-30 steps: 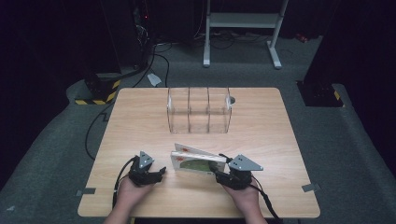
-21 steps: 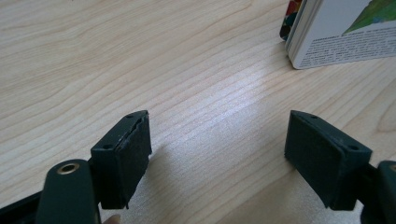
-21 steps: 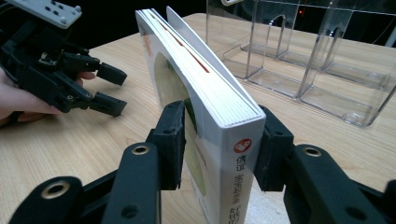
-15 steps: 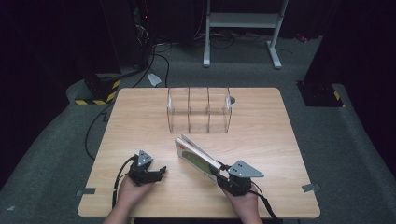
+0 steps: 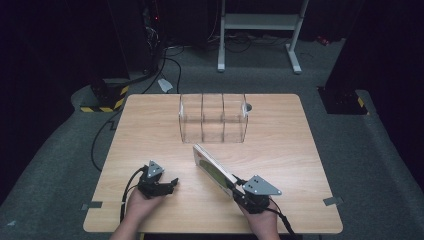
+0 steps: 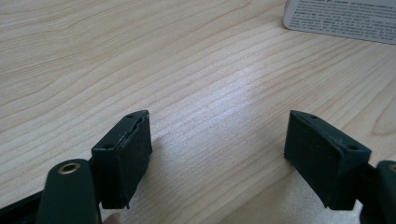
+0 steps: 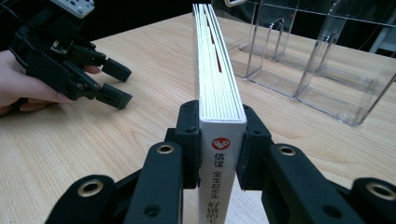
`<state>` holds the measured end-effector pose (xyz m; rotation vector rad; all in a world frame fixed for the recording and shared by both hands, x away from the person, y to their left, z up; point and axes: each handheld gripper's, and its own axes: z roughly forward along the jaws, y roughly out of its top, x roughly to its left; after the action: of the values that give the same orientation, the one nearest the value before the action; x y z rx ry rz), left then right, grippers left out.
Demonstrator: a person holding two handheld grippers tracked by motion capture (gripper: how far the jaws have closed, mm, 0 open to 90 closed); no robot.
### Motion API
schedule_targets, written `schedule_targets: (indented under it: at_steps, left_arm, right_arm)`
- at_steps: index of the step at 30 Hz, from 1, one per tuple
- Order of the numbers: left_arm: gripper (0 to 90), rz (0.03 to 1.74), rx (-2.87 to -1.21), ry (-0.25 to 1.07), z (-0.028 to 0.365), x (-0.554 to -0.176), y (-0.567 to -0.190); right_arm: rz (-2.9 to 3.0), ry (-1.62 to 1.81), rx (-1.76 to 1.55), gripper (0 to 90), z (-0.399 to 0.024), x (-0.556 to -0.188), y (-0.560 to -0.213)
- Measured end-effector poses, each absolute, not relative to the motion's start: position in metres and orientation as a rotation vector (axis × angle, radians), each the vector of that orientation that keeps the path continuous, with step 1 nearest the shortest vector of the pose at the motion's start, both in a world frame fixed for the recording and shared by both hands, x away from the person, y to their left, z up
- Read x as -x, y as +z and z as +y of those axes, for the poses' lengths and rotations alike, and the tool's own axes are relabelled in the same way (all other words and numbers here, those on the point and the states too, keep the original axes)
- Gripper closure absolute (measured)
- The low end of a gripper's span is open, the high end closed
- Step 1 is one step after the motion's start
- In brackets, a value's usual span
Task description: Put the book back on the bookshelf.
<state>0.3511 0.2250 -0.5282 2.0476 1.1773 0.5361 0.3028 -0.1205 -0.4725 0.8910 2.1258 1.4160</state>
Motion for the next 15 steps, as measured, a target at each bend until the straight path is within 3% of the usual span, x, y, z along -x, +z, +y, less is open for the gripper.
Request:
schedule_targets:
  at_steps: [15]
  left_arm:
    - [23.2,1.178,-2.046,0.537,0.225,-0.351,-0.528]
  right_arm:
    - [2.028,1.337,-1.029,74.1,-0.146,-0.294,-0.470]
